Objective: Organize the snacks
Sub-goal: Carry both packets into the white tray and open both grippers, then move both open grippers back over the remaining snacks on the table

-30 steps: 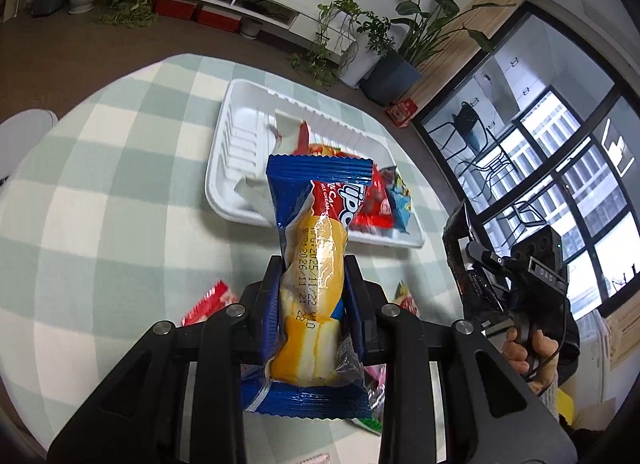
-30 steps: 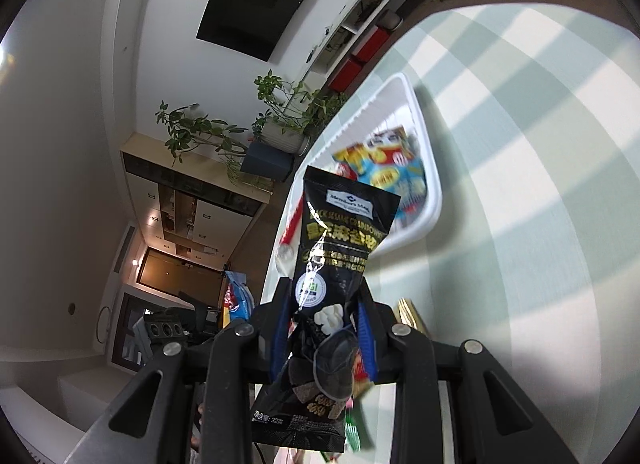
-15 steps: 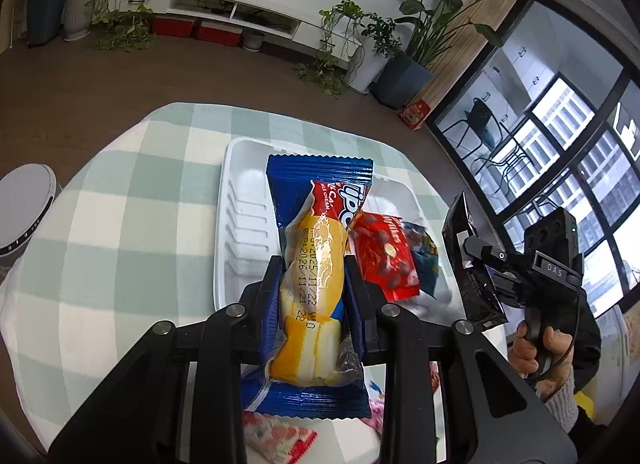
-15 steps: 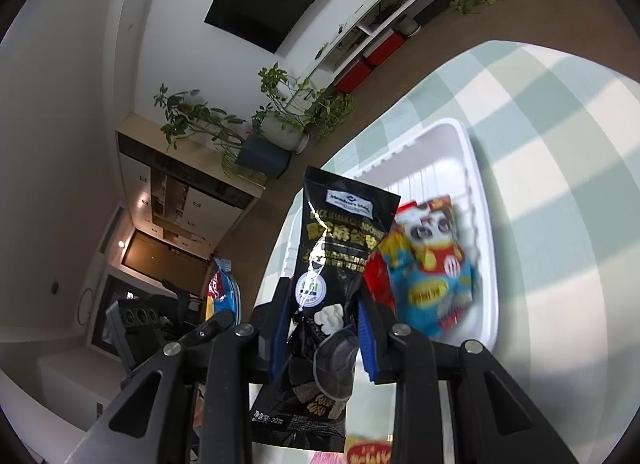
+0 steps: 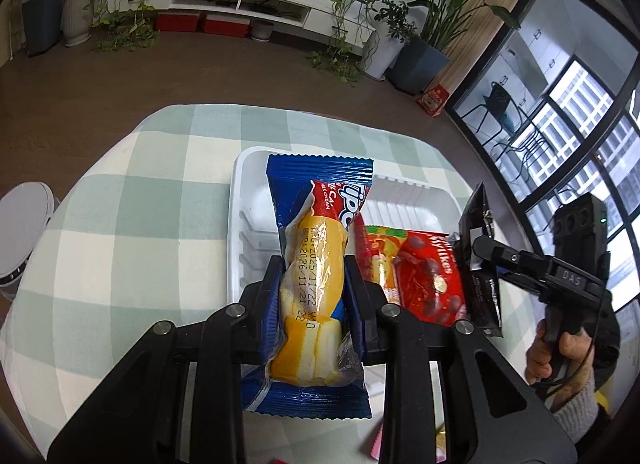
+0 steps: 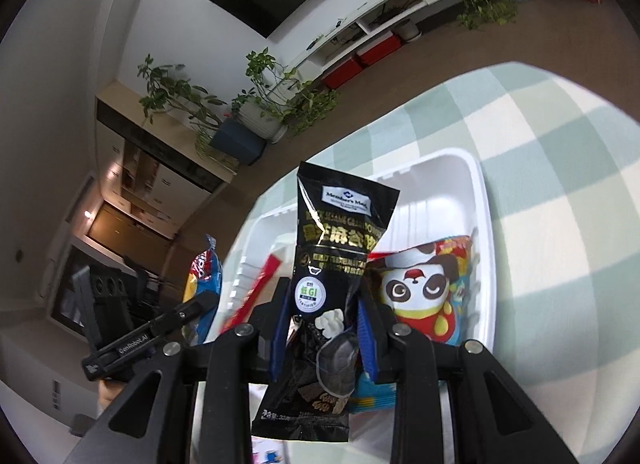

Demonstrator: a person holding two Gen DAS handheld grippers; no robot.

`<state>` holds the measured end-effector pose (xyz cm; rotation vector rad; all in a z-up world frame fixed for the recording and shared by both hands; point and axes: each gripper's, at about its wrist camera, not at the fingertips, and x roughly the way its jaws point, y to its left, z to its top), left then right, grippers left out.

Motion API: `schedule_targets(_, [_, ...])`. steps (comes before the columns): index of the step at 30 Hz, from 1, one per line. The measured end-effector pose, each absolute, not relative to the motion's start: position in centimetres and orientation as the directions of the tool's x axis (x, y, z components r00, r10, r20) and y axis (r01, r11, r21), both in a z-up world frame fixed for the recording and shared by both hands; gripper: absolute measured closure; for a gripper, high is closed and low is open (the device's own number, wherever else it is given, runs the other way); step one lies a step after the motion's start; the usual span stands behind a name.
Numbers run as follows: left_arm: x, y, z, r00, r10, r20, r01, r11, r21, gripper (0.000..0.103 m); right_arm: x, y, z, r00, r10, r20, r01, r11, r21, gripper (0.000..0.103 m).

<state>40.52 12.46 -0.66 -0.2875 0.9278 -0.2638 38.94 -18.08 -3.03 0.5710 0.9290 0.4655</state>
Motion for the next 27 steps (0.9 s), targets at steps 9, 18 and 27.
schedule_targets(9, [41.9,10.8,-2.6,0.566,-0.244,-0.787,0.082,0.967,-0.241,0.074,39.2,-16.5,-2.0,0.562,0.495,-0.662,-0.188,0.856,0.481,0.062])
schedule_targets(18, [41.0,11.5,-1.9,0.602,-0.236,-0.763,0.059,0.966,-0.252,0.06,38.7,-16.8,-0.4,0.615,0.464,-0.638,-0.202,0.874,0.441,0.049])
schedule_targets(27, [36.3,11.8,-0.4,0.628,-0.216,-0.747,0.041,0.968,-0.246,0.06,36.6,-16.3,0.7,0.632,0.469,-0.617,-0.223,0.873,0.434,0.049])
